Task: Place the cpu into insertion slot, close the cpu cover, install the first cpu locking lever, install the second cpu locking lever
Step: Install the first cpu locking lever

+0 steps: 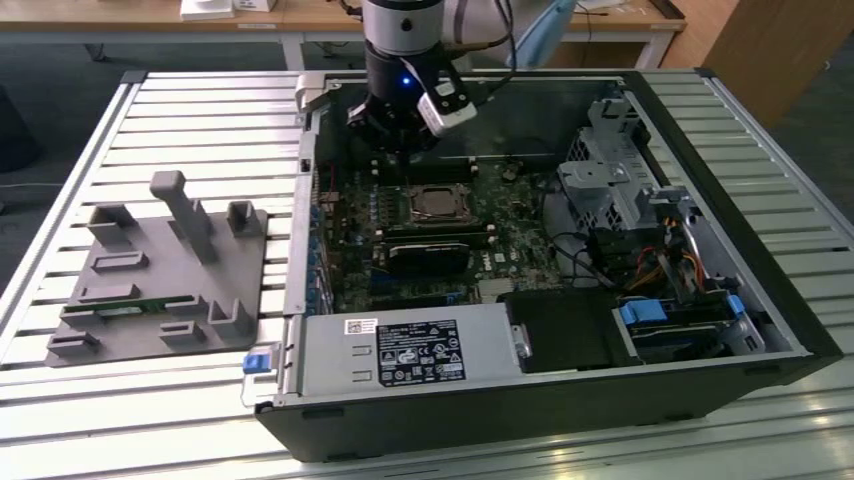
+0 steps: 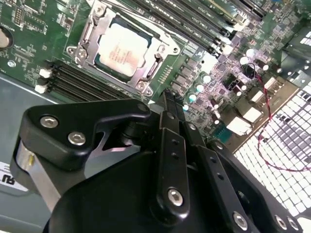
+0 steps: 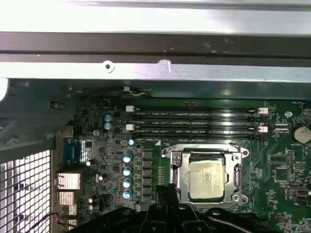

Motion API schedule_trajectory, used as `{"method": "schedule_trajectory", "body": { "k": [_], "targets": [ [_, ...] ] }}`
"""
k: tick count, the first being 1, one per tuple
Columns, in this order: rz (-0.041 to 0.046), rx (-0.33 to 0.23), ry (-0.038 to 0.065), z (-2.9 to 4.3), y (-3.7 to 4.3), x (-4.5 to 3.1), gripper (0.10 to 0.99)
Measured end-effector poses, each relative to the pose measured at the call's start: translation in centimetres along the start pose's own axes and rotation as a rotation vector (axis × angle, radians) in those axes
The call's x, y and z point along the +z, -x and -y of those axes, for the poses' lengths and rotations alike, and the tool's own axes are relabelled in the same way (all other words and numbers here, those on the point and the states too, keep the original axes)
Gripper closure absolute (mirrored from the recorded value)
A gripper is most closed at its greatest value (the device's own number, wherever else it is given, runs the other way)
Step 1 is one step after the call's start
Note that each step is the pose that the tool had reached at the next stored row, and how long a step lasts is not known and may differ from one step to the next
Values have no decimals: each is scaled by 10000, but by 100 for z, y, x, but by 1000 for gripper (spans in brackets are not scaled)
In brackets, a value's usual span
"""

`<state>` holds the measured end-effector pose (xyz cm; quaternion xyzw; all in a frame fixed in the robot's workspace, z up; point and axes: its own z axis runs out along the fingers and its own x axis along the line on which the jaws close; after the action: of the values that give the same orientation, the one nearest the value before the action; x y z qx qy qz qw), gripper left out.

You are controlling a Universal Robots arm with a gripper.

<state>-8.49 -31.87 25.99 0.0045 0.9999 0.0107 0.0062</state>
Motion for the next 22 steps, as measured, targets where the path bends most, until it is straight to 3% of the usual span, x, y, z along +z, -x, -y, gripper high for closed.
{"method": "schedule_trajectory", "body": {
  "k": [11, 22],
  "targets": [
    [-1, 0, -2, -16, -123, 12, 969],
    [-1, 0, -1, -174, -137, 39, 969]
  ]
}}
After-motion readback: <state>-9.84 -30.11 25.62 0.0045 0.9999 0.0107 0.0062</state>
